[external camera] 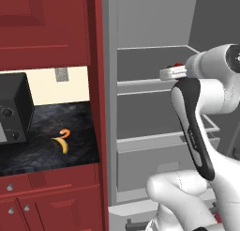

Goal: Open the fridge, remove the banana, bell pepper, and shrimp, and place them on any counter.

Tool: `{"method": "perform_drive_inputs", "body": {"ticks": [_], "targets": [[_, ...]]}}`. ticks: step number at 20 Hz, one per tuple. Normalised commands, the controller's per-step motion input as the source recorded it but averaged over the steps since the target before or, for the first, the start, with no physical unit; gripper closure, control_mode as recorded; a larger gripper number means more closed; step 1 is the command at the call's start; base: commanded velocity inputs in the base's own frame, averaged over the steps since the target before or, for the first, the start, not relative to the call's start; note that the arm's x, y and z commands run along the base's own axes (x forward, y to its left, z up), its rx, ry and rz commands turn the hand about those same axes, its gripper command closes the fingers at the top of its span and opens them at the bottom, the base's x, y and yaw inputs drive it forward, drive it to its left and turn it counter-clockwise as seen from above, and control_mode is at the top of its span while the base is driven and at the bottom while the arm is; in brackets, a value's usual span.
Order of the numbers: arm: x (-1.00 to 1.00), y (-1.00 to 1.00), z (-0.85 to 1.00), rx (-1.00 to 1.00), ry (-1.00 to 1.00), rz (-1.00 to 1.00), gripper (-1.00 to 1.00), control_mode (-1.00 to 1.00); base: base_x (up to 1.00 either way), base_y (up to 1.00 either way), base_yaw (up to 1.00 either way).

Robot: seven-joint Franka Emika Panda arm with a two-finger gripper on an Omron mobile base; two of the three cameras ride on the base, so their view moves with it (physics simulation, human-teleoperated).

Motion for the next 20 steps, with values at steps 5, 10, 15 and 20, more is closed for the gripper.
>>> {"method": "perform_drive_inputs", "body": {"ticks": [5, 10, 15, 20], "targets": [[-0.31, 0.00, -0.02, 0.00, 0.08, 0.00, 1.00, 1.00, -0.25, 0.00, 0.00], [0.00, 0.00, 0.00, 0.00, 0.00, 0.00, 1.00, 1.00, -0.71, 0.09, 0.00], [0.00, 0.00, 0.00, 0.00, 0.00, 0.00, 1.00, 1.00, -0.10, 0.93, 0.00], [0.00, 0.00, 0.00, 0.00, 0.00, 0.00, 1.00, 1.00, -0.07, 0.97, 0.12]]}}
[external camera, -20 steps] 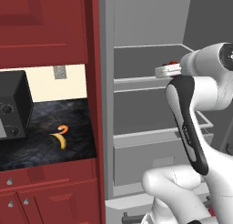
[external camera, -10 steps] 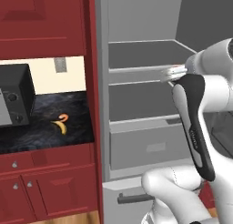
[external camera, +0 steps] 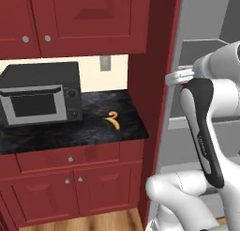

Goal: Open the fridge, remove the banana, bell pepper, and shrimp, and place them on any counter.

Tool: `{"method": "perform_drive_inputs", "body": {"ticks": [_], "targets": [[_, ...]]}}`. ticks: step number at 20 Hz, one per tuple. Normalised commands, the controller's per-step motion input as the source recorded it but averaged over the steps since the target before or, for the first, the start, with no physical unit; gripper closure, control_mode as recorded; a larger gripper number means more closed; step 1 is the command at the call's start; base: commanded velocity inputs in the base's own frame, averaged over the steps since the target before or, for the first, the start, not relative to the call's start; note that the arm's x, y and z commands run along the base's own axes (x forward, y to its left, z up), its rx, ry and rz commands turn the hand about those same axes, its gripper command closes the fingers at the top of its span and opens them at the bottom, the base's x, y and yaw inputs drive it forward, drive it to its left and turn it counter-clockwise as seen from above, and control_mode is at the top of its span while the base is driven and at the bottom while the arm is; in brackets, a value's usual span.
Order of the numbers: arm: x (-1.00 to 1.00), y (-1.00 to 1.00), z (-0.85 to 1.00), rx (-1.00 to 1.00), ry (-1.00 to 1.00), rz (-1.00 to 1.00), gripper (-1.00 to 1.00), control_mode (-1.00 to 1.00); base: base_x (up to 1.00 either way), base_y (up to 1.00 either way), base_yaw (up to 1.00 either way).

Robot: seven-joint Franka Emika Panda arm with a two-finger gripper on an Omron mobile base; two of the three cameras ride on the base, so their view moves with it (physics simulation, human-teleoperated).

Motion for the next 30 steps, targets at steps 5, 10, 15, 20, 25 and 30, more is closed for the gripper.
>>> {"method": "perform_drive_inputs", "body": {"ticks": [5, 10, 15, 20, 25, 30], "targets": [[0.00, 0.00, 0.00, 0.00, 0.00, 0.00, 1.00, 1.00, 0.20, 0.58, 0.20], [0.00, 0.00, 0.00, 0.00, 0.00, 0.00, 1.00, 1.00, 0.73, 0.11, 0.02], [0.00, 0.00, 0.00, 0.00, 0.00, 0.00, 1.00, 1.00, 0.53, 0.24, -0.01], [0.00, 0.00, 0.00, 0.00, 0.00, 0.00, 1.00, 1.00, 0.25, 0.22, -0.01], [0.19, 0.00, -0.31, 0.00, 0.09, 0.00, 1.00, -1.00, 0.11, 0.03, 0.00], [0.68, 0.11, -0.76, 0.00, 0.17, 0.00, 1.00, -1.00, 0.00, 0.00, 0.00]]}}
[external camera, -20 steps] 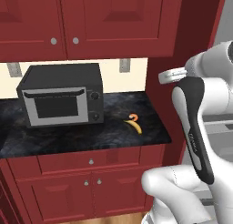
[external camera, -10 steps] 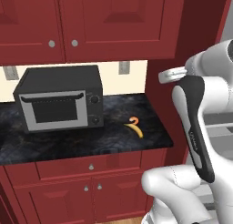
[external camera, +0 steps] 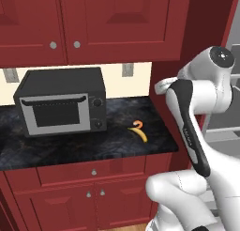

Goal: Open the fridge, remove the banana, bell pepper, and shrimp, and place them on any counter.

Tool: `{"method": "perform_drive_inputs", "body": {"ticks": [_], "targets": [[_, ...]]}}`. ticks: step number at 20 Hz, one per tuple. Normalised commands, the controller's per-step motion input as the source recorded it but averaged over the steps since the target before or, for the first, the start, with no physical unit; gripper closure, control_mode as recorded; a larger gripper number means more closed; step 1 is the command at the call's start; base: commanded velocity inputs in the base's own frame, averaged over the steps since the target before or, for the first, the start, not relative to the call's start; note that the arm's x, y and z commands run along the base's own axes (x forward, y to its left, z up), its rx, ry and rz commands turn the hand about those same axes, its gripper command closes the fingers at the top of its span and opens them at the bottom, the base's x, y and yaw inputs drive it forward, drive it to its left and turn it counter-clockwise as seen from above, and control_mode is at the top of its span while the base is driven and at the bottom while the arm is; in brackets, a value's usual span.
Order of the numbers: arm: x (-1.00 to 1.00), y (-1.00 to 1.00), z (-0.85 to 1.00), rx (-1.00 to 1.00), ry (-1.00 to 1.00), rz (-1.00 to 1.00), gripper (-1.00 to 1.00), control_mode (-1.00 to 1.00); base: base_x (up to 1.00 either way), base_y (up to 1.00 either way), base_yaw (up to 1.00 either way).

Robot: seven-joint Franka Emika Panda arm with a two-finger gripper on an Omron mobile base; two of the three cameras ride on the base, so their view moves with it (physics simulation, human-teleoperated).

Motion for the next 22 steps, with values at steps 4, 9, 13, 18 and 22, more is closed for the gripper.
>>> {"method": "perform_drive_inputs", "body": {"ticks": [4, 9, 13, 18, 22], "targets": [[0.79, 0.20, -0.83, 0.00, 0.24, 0.00, 1.00, -1.00, 0.00, 0.00, 0.00], [0.62, 0.06, -0.89, 0.00, 0.14, 0.00, 1.00, -1.00, 0.00, 0.00, 0.00], [0.61, 0.01, -0.99, 0.00, 0.09, 0.00, 1.00, -1.00, 0.00, 0.00, 0.00], [0.56, 0.00, -0.89, 0.00, 0.07, 0.00, 1.00, -1.00, 0.00, 0.00, 0.00], [0.46, -0.02, -0.75, 0.01, 0.01, 0.00, 1.00, -1.00, 0.00, 0.00, 0.00]]}}
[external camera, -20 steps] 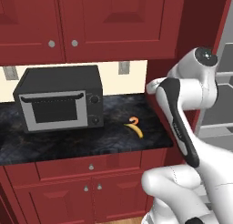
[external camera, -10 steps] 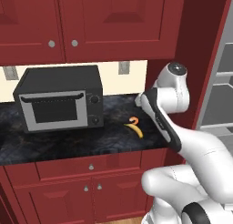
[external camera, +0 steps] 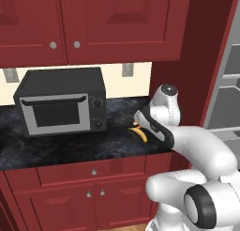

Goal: Open the fridge, remove the banana, bell pepper, and shrimp, and place them on any counter.

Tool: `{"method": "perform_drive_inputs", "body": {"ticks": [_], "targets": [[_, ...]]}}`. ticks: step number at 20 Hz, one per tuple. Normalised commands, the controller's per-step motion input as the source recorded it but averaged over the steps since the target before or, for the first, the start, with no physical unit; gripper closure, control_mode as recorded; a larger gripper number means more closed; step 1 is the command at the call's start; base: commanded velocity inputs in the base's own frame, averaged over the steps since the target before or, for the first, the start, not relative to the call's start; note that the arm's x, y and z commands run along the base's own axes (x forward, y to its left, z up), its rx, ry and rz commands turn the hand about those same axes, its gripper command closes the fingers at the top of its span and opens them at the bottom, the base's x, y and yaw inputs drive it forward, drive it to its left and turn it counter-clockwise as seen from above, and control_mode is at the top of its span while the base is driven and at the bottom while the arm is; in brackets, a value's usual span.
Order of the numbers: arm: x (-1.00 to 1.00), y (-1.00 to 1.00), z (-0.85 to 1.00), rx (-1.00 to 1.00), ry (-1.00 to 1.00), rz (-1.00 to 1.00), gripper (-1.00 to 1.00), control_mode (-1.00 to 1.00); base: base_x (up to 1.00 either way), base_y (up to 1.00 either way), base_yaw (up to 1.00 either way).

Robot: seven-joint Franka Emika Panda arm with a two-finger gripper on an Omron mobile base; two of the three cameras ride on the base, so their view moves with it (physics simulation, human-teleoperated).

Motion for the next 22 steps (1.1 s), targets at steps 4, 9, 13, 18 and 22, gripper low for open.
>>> {"method": "perform_drive_inputs", "body": {"ticks": [4, 9, 13, 18, 22], "targets": [[0.39, -0.28, -0.37, 0.01, 0.00, -0.08, 1.00, -1.00, 0.00, 0.00, 0.00], [0.46, -0.25, -0.26, 0.01, 0.00, -0.16, 1.00, -1.00, 0.00, 0.00, 0.00], [0.33, -0.09, -0.16, 0.03, 0.04, -0.16, 1.00, -1.00, 0.00, 0.00, 0.00], [0.16, -0.15, -0.08, 0.03, 0.14, -0.06, 1.00, -1.00, 0.00, 0.00, 0.00], [0.29, -0.21, -0.20, 0.06, 0.16, -0.02, 1.00, -1.00, 0.00, 0.00, 0.00]]}}
